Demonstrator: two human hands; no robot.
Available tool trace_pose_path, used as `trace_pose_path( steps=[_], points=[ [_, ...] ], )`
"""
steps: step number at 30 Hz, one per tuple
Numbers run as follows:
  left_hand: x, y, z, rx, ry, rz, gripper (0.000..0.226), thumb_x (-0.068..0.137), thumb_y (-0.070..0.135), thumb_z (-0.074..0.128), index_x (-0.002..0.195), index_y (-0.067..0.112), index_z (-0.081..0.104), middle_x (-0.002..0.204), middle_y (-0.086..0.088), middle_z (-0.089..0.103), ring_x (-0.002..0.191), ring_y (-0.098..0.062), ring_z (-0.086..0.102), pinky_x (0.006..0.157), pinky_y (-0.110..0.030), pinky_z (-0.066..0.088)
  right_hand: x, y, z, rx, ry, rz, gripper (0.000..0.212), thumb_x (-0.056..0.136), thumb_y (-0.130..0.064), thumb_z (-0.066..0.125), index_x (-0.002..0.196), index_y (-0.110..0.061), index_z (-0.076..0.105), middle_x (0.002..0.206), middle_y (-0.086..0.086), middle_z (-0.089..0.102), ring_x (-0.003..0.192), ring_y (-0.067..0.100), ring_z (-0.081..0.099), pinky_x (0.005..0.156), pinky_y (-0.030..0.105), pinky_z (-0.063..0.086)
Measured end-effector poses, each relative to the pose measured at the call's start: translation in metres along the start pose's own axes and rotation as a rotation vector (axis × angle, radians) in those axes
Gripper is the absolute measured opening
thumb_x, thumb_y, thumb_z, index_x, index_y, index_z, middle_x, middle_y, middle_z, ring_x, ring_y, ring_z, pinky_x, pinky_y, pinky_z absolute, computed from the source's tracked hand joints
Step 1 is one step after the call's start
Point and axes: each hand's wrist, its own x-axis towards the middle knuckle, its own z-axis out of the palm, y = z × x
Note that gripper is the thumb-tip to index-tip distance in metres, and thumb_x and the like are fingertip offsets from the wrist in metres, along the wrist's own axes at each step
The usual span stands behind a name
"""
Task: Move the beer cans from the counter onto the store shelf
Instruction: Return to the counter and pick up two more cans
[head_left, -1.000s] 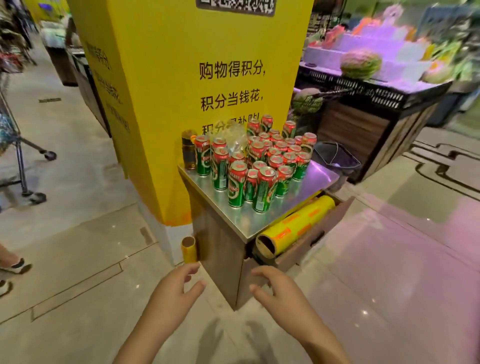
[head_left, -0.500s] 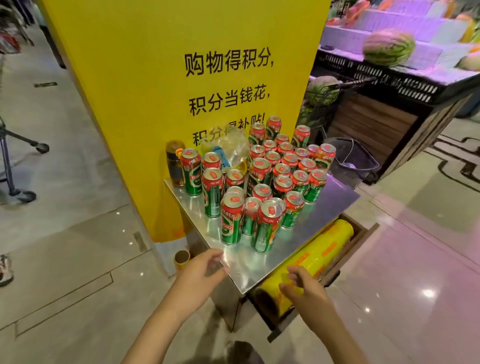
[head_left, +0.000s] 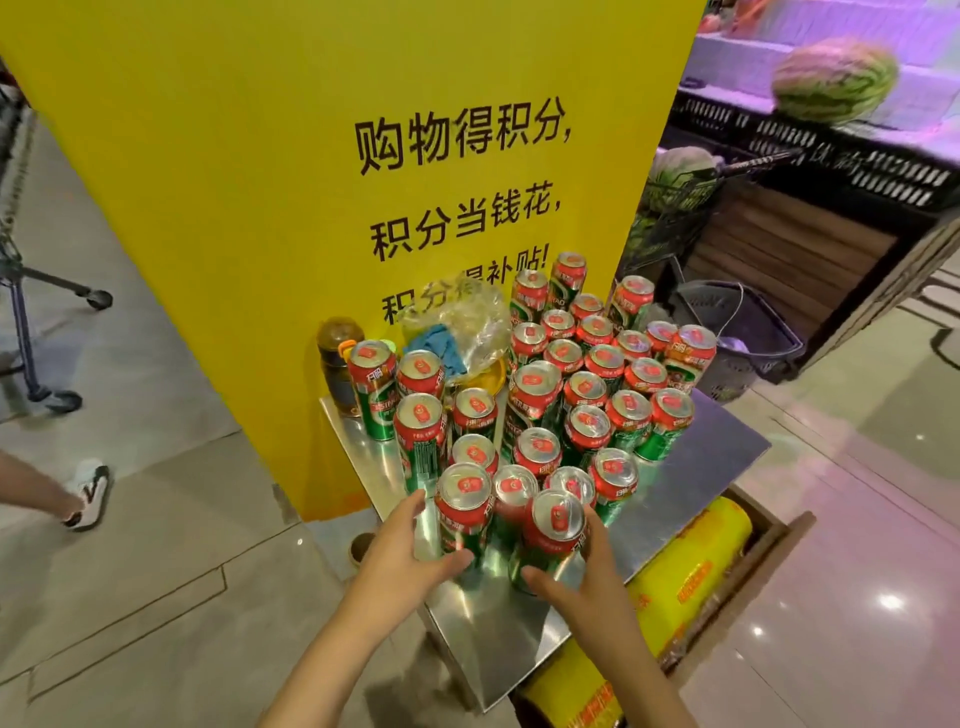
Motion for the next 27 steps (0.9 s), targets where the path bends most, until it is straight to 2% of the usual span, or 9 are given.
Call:
trace_pose_path(
  steps=[4,7,9,12,16,19,24,27],
  points=[
    [0.019,0.007,0.019,-0.096,0.068,0.004,0.1,0.066,0.039,0.082,0.146,0.023,0.024,0.143,0.009,0.04,0.132,-0.012,0.037,0.109,-0.036,0.034,0.005,0.003,0.007,0.027,0.069,0.003,0.078,0.071,-0.028,0.081,0.127,-0.041,0.029,0.126,-0.02,0.045,0.12,0.003,0.043,0.104,0.026,0.035],
    [0.028,0.007,0.03,-0.187,0.078,0.02,0.079,0.067,0.027,0.083,0.133,0.03,0.039,0.129,0.013,0.053,0.121,-0.01,0.051,0.102,-0.035,0.044,0.01,0.006,0.009,0.017,0.11,0.006,0.069,0.071,-0.028,0.081,0.117,-0.045,0.034,0.115,-0.024,0.05,0.111,0.003,0.049,0.098,0.023,0.04],
    [0.031,0.005,0.033,-0.199,0.098,0.032,0.069,0.064,0.028,0.085,0.122,0.032,0.048,0.117,0.012,0.061,0.111,-0.009,0.058,0.096,-0.037,0.049,0.013,0.007,0.008,-0.024,0.127,0.006,0.066,0.068,-0.034,0.081,0.112,-0.048,0.035,0.112,-0.026,0.052,0.108,0.003,0.052,0.095,0.025,0.044],
    [0.032,0.003,0.034,-0.223,0.145,0.037,0.069,0.06,0.033,0.086,0.119,0.033,0.05,0.113,0.011,0.063,0.106,-0.008,0.06,0.092,-0.041,0.052,0.014,0.012,0.008,-0.079,0.132,0.02,0.072,0.06,-0.049,0.078,0.12,-0.044,0.038,0.119,-0.018,0.055,0.111,0.006,0.054,0.095,0.033,0.048],
    [0.031,0.005,0.03,-0.137,0.206,0.056,0.063,0.056,0.03,0.088,0.111,0.032,0.056,0.107,0.011,0.065,0.101,-0.01,0.062,0.088,-0.04,0.053,0.013,0.016,0.005,-0.099,0.151,0.014,0.079,0.054,-0.056,0.076,0.125,-0.041,0.044,0.121,-0.015,0.056,0.112,0.005,0.054,0.094,0.031,0.049],
    [0.024,0.004,0.027,-0.122,0.223,0.049,0.06,0.051,0.036,0.088,0.103,0.036,0.059,0.099,0.013,0.068,0.095,-0.009,0.064,0.083,-0.039,0.054,0.011,0.017,0.003,-0.118,0.14,-0.016,0.071,0.051,-0.048,0.081,0.115,-0.044,0.051,0.113,-0.018,0.06,0.107,0.002,0.056,0.089,0.029,0.05],
    [0.0,0.003,0.023,-0.26,0.266,-0.015,0.055,0.057,0.028,0.088,0.105,0.029,0.062,0.095,0.008,0.07,0.086,-0.009,0.066,0.079,-0.028,0.055,0.002,0.008,-0.003,-0.058,0.066,-0.082,0.059,0.056,-0.02,0.088,0.095,-0.047,0.054,0.092,-0.033,0.063,0.094,-0.017,0.055,0.069,0.004,0.042],
    [-0.021,0.003,0.013,-0.385,0.322,-0.037,0.049,0.062,0.025,0.084,0.106,0.026,0.061,0.097,0.005,0.069,0.088,-0.005,0.065,0.076,-0.02,0.052,-0.003,0.004,-0.007,0.053,-0.028,-0.067,0.06,0.056,-0.009,0.089,0.098,-0.039,0.058,0.094,-0.023,0.066,0.09,-0.017,0.056,0.068,0.0,0.042]
  ],
)
